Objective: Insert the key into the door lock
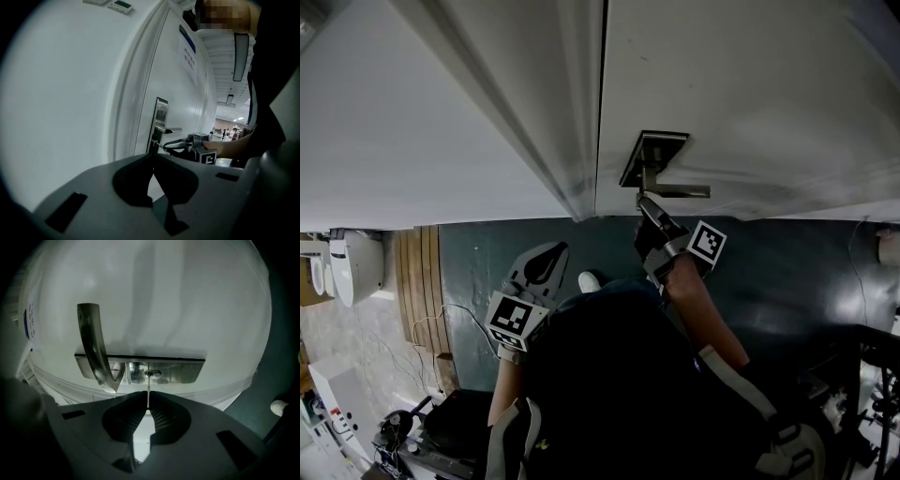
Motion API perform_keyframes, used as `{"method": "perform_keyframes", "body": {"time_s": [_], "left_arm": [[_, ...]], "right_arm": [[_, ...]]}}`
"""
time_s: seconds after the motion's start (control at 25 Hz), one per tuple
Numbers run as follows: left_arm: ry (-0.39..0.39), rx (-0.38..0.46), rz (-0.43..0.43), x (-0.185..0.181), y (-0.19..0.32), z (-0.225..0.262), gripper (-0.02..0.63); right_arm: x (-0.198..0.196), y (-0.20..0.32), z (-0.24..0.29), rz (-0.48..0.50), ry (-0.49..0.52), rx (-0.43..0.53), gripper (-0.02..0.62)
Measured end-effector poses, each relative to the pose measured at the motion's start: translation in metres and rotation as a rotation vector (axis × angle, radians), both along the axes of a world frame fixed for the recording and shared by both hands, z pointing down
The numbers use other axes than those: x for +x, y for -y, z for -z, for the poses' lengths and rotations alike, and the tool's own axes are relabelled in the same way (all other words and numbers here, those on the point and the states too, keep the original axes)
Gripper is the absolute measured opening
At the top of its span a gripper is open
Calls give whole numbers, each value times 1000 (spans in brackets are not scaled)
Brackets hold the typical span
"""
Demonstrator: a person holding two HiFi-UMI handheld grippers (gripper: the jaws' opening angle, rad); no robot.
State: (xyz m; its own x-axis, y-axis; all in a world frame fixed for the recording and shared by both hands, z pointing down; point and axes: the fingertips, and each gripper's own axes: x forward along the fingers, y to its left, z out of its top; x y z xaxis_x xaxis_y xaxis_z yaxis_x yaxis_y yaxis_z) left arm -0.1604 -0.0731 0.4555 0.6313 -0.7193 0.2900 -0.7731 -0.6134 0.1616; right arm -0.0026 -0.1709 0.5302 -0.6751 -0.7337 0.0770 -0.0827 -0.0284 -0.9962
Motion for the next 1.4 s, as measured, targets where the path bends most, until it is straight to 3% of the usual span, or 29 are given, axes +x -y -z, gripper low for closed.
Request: {"method": "perform_keyframes", "body": {"time_s": [0.72,1.28,1.4], "left_arm": [[3,-2,-8,1,-7,-2,8],[3,-7,-14,4,-12,-3,8],[-3,-10,-20,7,-12,-3,8]], "right_arm": [[1,0,2,-24,4,-53,34],[1,3,2,-50,-37,-32,32],[1,3,2,-60,15,-54,33]]}}
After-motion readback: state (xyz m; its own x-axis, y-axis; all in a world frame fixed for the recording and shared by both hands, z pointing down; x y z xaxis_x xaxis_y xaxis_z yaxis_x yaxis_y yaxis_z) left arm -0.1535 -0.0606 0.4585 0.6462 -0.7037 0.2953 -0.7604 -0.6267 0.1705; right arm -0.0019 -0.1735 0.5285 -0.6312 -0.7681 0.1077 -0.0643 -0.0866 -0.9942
